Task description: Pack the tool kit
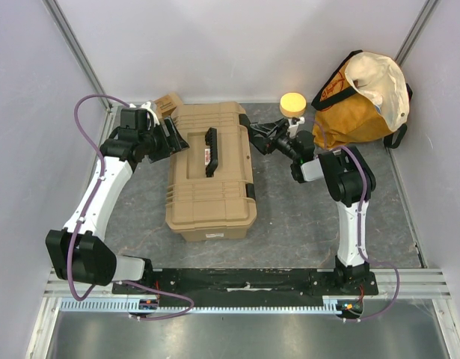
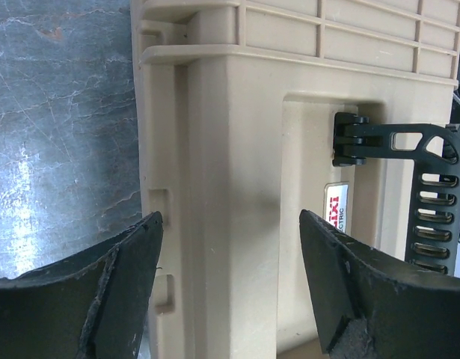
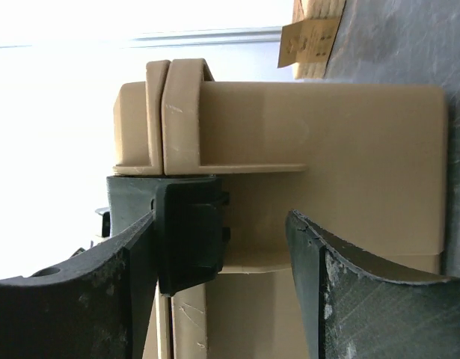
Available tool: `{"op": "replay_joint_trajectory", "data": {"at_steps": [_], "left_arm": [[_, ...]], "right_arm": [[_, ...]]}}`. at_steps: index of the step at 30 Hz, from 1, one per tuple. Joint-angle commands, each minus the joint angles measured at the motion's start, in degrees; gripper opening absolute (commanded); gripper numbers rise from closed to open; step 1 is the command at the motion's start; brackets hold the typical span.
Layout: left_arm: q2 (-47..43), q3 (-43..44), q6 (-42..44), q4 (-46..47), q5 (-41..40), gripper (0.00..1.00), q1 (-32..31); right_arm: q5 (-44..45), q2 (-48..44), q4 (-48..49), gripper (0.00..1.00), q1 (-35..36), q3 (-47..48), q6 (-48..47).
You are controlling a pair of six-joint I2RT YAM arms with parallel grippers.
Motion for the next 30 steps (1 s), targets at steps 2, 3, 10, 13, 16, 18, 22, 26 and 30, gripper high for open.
{"op": "replay_joint_trajectory", "data": {"at_steps": [2,3,10,13,16,18,22,26,30], "left_arm": [[0.20,2.35,-1.10,1.72,1.55,0.79,0.23],[0.11,2.35,-1.10,1.72,1.55,0.79,0.15],[0.29,2.35,-1.01,1.72,1.55,0.79,0.23],[0.38,2.18,-0.93,1.72,1.64,0.79,0.23],[0.20,2.00,-0.75,1.72,1.81,0.79,0.32],[0.03,1.83,-0.31,1.72,1.73,0.79,0.32],[-0.50,1.30,0.04,1.72,1.29,0.78,0.23],[-0.76,0.95,0.13,1.72,1.20,0.78,0.32],[-0.77,0.60,0.04,1.72,1.20,0.78,0.23]], "right_arm": [[-0.33,1.86,15.28,0.72,0.99,1.44,8.89],[-0.33,1.51,14.50,0.72,1.08,1.44,8.28],[-1.65,-1.13,7.04,0.78,1.69,1.44,0.73],[-2.18,-2.62,0.46,0.81,1.96,1.96,-4.54],[-2.18,-4.55,-7.36,0.83,2.22,2.32,-10.86],[-1.31,-5.96,-13.77,0.84,2.57,2.67,-15.78],[0.89,-8.16,-25.04,0.84,3.19,3.37,-23.79],[2.91,-8.07,-32.34,0.82,3.63,3.81,-27.94],[4.59,-7.81,-33.41,0.81,3.81,1.80,-28.64]]}}
